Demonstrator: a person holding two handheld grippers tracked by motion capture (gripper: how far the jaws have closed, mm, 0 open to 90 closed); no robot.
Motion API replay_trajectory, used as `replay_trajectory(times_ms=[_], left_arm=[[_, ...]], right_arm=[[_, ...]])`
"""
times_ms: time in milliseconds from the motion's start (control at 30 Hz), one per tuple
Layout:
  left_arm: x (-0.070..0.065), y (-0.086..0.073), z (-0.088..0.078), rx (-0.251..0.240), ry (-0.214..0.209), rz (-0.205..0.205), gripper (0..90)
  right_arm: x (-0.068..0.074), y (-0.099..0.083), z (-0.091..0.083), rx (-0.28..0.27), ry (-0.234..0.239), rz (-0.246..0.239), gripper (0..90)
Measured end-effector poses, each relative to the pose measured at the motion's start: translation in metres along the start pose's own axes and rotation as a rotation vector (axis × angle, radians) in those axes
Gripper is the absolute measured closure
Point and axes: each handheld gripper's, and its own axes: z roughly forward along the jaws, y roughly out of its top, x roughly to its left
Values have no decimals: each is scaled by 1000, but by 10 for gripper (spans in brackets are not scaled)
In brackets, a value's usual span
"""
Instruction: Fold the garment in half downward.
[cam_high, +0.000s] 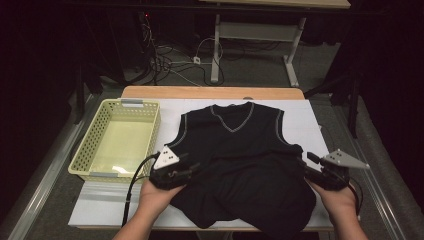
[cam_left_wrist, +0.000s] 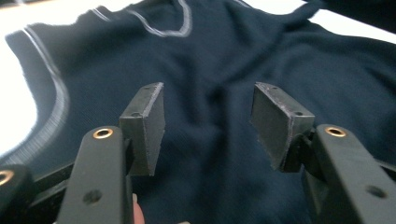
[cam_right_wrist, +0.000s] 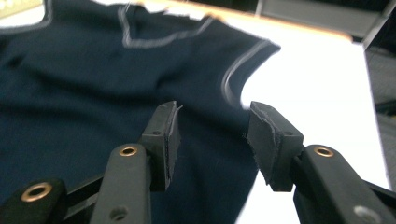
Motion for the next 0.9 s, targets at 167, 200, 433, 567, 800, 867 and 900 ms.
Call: replay_trajectory(times_ms=[167,200,433,567,800,867,900], left_arm=[[-7,-24,-8,40,2,42,427],[-6,-29,-8,48,4,47,403],[-4,-39,-2,64,-40,10,354],[-6,-41,0,67,-46,12,313],[-11,-42,3,81,-51,6,225],[-11,-42,3,80,-47,4,225],[-11,-42,3,80,-50,-1,225]], right_arm=[[10,-30,-20,20,0,10,553],[12,-36,-24,23,0,11,553],[23,-63,-45,-19,-8,43,561],[23,-66,-51,-33,5,48,567],[18,-70,-51,-36,21,59,575],[17,-70,-50,-34,26,55,578],[17,-70,-49,-31,28,54,580]])
